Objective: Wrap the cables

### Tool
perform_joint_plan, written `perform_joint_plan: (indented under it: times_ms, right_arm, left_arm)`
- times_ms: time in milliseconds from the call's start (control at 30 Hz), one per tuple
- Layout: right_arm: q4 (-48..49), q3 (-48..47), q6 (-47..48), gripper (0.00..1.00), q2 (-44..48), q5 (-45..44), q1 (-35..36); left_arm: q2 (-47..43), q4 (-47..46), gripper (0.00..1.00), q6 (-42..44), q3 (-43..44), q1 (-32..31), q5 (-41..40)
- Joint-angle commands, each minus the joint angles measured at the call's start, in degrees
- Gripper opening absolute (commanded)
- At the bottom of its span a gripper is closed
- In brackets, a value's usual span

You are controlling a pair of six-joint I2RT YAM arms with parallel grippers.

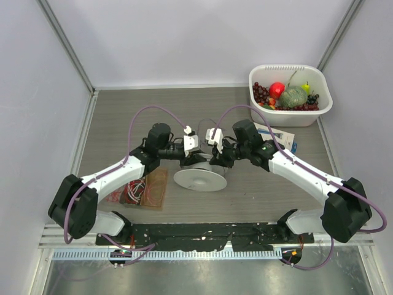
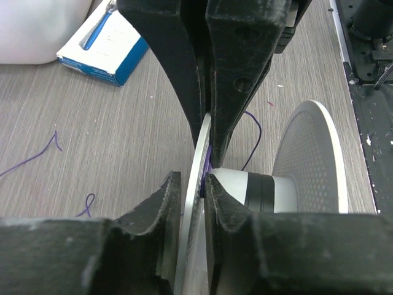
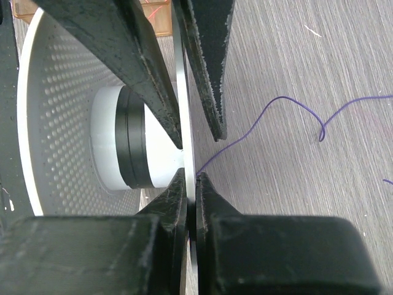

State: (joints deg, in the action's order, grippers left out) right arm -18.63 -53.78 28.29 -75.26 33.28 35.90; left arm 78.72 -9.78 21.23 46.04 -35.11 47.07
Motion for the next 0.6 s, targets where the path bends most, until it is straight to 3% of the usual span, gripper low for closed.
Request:
perform_joint_plan:
  times_ms: [0,67,200,333,500,567]
  right_arm:
    - [5.45,-0.89,-2.1,0.01,0.91,-1.2,-0.13]
    - [5.54,-0.98,-2.28,0.01,1.08,-1.28,-0.13]
    - [5.54,-0.98,-2.89,0.01,1.79,-1.64,-0.22]
    - [4.92,-1.24,-3.6,0.36,3.45,-2.25,-0.39]
    - [2.47,-1.5,-3.6,0.6,6.35,-3.39,-1.97]
    - [1.33,-1.68,-3.07,0.63,7.76,-3.13,-2.58]
  left_arm:
    - [1.09,-1.21,0.11,0.64,-2.01,-1.18,-2.49]
    - [0.56,-1.2,0.0,1.79,-2.62,-1.27,-3.82]
    - [-0.93,0.54,0.0,2.93,-2.54,-1.27,-4.97]
    - [-2.25,4.86,0.0,2.41,-0.43,-1.1,-3.48]
    - [-4.45,4.51,0.0,1.71,-0.16,-0.22,-4.18]
    - [-5.32,4.24,0.0,1.53,0.01,0.57,-3.83]
